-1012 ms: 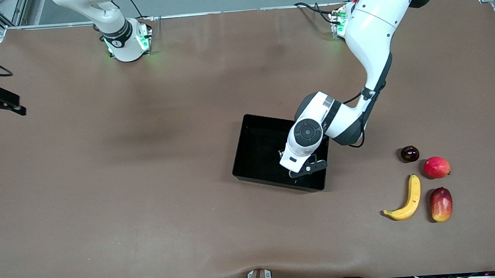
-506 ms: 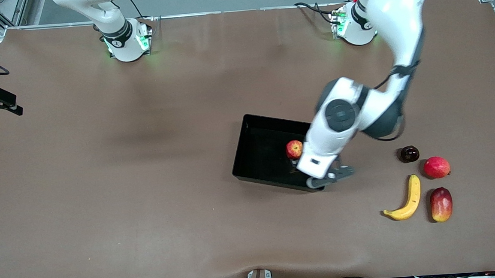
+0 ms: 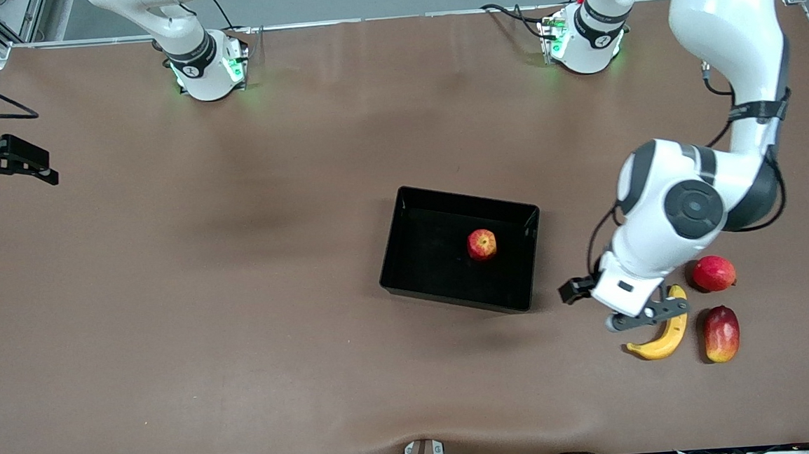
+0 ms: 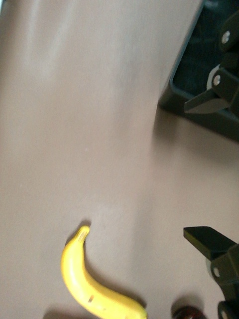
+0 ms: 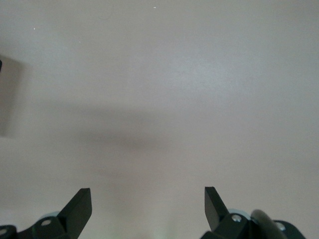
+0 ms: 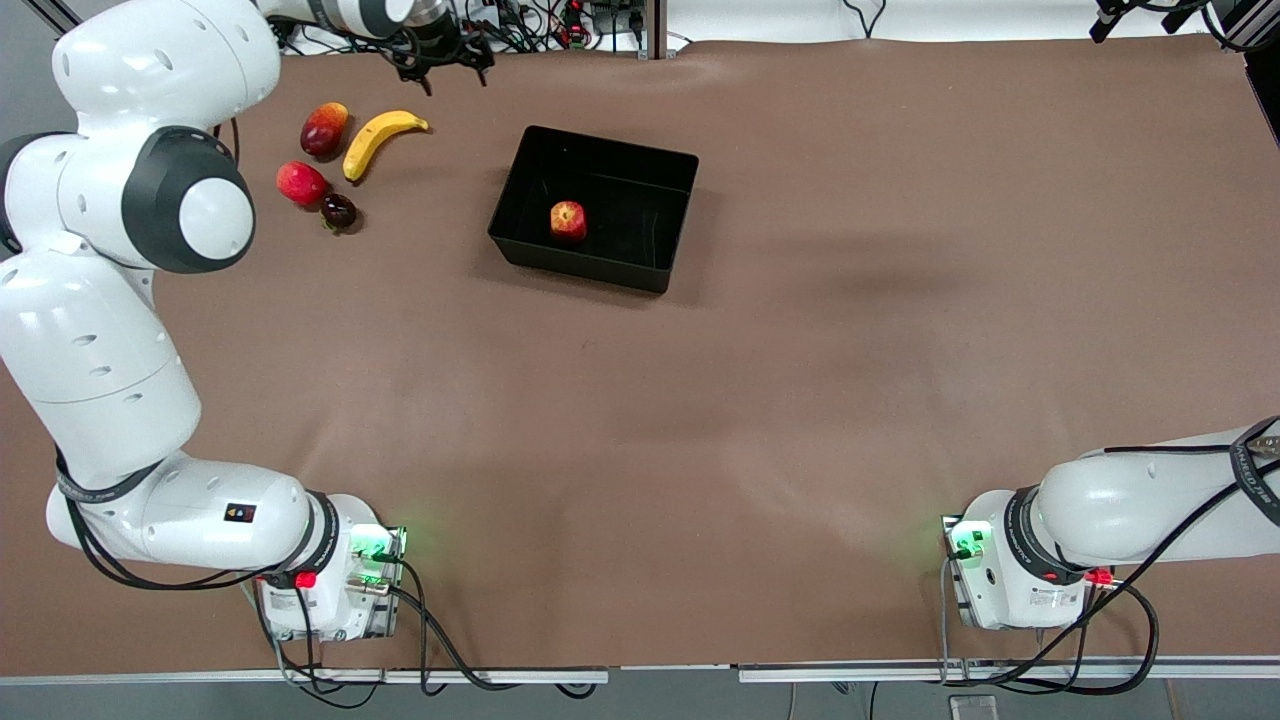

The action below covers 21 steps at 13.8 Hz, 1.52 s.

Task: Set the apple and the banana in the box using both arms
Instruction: 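Move the left gripper back to the yellow banana, then grasp the banana by its middle with the left gripper and lift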

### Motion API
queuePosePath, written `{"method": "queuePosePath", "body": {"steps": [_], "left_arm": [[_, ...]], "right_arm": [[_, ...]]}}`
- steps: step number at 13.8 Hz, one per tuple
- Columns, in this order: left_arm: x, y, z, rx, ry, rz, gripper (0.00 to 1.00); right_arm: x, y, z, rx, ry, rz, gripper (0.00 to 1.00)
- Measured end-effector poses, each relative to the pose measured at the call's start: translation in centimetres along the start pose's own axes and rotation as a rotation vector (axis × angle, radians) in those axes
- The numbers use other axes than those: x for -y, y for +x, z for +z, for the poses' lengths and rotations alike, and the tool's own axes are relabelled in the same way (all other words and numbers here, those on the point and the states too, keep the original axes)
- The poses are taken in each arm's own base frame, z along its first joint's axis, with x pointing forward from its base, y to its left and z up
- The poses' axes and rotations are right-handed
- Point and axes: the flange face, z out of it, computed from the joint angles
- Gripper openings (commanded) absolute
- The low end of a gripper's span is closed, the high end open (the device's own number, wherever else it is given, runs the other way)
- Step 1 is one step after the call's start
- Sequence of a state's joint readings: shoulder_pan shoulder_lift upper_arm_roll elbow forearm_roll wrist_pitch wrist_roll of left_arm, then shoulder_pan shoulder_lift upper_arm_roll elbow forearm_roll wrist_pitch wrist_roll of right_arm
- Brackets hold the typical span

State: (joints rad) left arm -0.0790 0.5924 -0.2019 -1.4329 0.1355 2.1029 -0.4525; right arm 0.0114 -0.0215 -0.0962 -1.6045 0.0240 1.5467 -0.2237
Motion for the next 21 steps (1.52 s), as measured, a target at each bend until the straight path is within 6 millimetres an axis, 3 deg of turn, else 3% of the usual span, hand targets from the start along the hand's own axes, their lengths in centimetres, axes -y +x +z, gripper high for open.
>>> {"method": "queuePosePath", "body": {"steps": [7,12,14,17,21], "left_arm": [[9.9,3.6,7.0,-0.049,0.130,0.219,1.00],[13.4,4.3,12.9,-0.064,0.113,0.371,1.00],[14.8,4.5,14.7,-0.079,0.117,0.452,0.93],[16.5,4.7,16.1,-0.088,0.124,0.515,0.82],[17.0,4.9,16.3,-0.097,0.147,0.567,0.75]], "right_arm": [[-1.4,-0.3,0.0,-0.002,0.000,0.027,1.00],[-1.5,-0.2,0.0,-0.008,-0.002,0.027,1.00],[-1.5,-0.1,0.0,-0.012,-0.003,0.026,1.00],[-1.6,0.0,0.1,-0.014,-0.003,0.028,1.00],[-1.6,0.1,0.2,-0.016,-0.004,0.029,1.00]]}}
